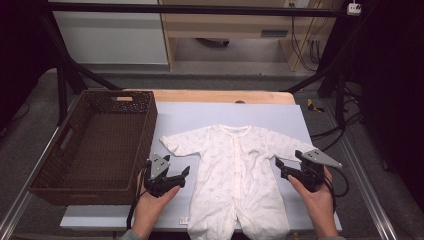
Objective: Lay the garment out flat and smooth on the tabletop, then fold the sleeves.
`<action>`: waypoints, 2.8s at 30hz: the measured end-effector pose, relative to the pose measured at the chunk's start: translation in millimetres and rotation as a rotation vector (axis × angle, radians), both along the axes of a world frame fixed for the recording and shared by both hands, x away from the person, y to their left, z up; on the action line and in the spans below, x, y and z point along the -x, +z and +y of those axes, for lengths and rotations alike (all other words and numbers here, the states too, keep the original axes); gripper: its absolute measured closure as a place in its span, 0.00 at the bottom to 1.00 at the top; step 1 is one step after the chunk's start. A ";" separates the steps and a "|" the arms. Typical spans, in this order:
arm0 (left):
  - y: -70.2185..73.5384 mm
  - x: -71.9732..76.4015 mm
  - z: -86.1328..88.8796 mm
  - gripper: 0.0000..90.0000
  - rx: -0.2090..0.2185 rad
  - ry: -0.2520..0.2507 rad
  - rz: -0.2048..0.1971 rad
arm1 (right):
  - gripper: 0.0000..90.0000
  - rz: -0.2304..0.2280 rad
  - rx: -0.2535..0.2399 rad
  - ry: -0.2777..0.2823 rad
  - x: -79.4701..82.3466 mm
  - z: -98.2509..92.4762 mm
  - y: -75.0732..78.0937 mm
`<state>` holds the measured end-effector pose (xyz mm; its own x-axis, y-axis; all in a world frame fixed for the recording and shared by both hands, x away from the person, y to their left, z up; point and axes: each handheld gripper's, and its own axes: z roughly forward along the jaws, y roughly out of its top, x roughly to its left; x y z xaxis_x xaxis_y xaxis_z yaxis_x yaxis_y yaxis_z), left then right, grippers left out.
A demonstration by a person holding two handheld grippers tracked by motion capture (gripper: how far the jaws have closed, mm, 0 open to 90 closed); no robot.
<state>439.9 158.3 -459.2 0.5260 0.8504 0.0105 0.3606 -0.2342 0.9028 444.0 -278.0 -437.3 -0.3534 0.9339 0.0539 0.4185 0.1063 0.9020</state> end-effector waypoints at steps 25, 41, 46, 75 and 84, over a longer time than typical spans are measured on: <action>15.1 -23.2 -11.9 0.11 -0.042 -0.004 0.060 | 0.09 0.007 0.043 0.091 15.6 0.0 -13.6; 8.8 -75.6 -6.6 0.11 -0.131 0.098 0.168 | 0.09 0.030 0.066 0.122 12.8 7.6 -18.8; -2.5 -89.2 -5.0 0.16 -0.121 0.148 0.183 | 0.09 0.037 0.072 0.127 13.2 10.2 -19.5; -22.4 -101.1 -4.5 0.83 -0.166 0.225 0.195 | 0.09 0.036 0.078 0.152 13.9 15.6 -18.4; -24.7 -100.9 -2.4 0.96 -0.156 0.220 0.193 | 0.09 0.040 0.080 0.154 13.9 16.7 -18.6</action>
